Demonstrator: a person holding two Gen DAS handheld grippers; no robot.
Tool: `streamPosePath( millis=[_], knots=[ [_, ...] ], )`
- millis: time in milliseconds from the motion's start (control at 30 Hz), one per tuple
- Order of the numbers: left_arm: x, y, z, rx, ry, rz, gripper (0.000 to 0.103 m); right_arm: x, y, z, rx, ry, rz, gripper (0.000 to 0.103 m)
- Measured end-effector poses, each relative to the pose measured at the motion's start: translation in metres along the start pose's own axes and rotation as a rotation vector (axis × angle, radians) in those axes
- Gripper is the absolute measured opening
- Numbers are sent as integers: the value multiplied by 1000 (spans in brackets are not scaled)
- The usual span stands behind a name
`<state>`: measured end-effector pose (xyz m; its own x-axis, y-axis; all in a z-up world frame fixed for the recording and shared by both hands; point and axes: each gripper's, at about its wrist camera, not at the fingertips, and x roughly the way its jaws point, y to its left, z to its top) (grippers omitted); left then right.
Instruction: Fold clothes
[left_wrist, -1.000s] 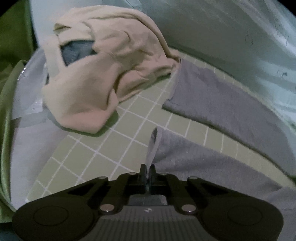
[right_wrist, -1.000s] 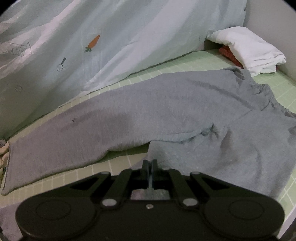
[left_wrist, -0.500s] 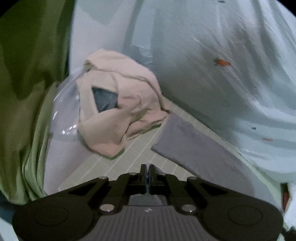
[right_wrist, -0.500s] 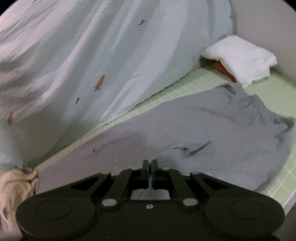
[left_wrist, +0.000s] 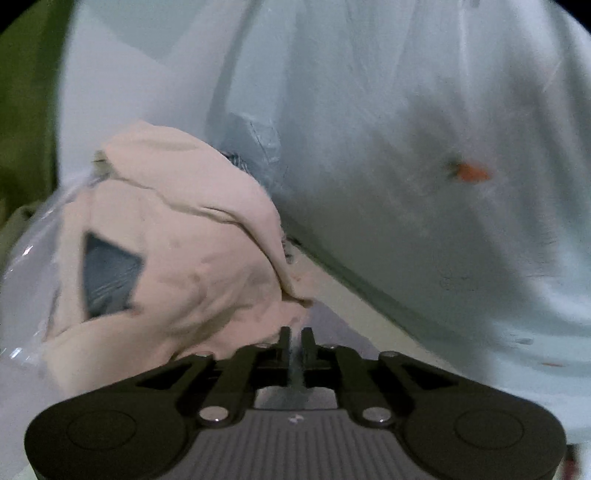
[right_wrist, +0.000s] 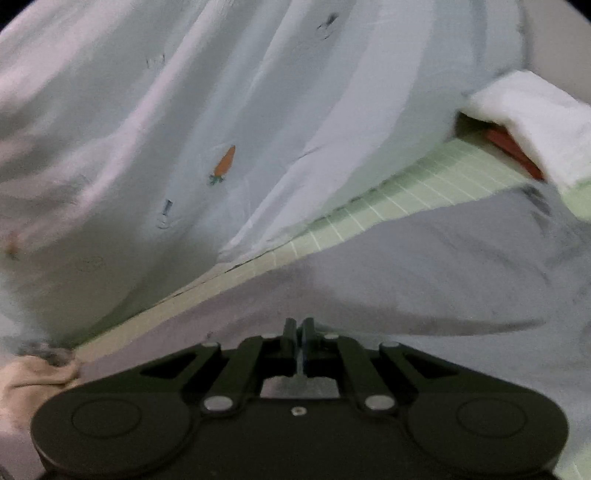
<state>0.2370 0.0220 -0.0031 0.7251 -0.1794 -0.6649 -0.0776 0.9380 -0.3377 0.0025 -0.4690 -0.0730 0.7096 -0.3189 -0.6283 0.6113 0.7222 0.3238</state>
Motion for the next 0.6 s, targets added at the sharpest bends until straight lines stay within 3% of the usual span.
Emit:
streamPosePath(
  millis=[33, 100, 200, 233, 333, 533, 600],
  knots=[
    [21, -7, 4, 23, 25, 27, 27, 4, 2, -1, -11, 5, -16, 25],
    [37, -6, 1, 26, 78, 25, 37, 5, 4, -6, -30, 19, -47, 35],
    [39, 11, -22, 0, 143, 52, 67, 6, 6, -14, -59, 40, -94, 54],
    [37, 18, -32, -10, 165, 66, 69, 6, 7, -17, -68, 47, -110, 60],
    [34, 40, -60, -42, 228, 109, 69, 6, 5, -28, -90, 79, -158, 61],
    [27, 81, -115, -100, 351, 191, 70, -11, -23, -78, -15, 204, -228, 61],
    [26, 76, -119, -59, 342, 195, 71, -14, -28, -87, 11, 222, -230, 61]
  ],
)
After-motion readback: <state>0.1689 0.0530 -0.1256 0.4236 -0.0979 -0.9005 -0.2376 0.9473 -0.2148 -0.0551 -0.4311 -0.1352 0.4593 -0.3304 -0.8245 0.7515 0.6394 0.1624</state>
